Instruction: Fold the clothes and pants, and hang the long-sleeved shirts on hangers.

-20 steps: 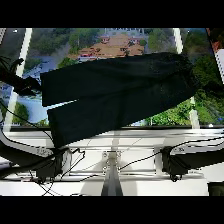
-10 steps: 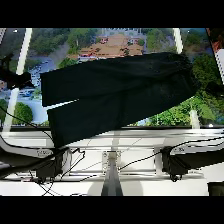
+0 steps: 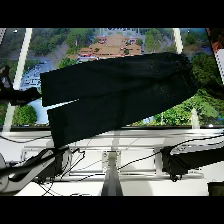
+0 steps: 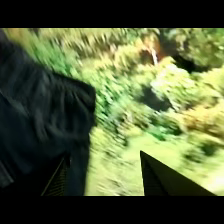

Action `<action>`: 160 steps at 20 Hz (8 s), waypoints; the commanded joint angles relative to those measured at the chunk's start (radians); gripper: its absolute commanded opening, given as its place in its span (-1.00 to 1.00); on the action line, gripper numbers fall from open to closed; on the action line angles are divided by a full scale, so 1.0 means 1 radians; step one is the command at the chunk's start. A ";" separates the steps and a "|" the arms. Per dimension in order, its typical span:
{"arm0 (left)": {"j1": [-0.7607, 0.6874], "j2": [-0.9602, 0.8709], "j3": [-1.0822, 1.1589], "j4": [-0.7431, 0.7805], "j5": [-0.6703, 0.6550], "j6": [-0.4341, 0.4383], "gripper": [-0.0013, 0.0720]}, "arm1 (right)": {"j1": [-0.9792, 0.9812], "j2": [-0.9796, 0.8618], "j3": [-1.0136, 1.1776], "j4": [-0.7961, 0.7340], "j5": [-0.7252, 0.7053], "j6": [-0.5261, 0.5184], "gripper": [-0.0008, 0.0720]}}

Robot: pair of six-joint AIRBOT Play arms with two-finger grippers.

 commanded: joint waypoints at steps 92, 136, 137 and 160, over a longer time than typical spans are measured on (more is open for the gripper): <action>0.435 0.027 -0.382 -0.229 0.072 0.138 0.59 | 0.082 0.715 -0.727 -0.329 -0.351 0.298 -0.81; -0.159 -0.875 1.015 -0.246 0.378 -0.255 -0.91 | 0.307 0.082 0.145 -0.284 -0.175 0.453 -0.81; -0.171 -0.890 1.015 -0.293 0.435 -0.254 -0.91 | 0.307 0.067 0.145 -0.240 -0.257 0.472 -0.81; -0.161 -0.744 0.795 0.262 -0.153 -0.274 0.70 | 0.307 0.048 0.145 -0.183 -0.266 0.376 0.90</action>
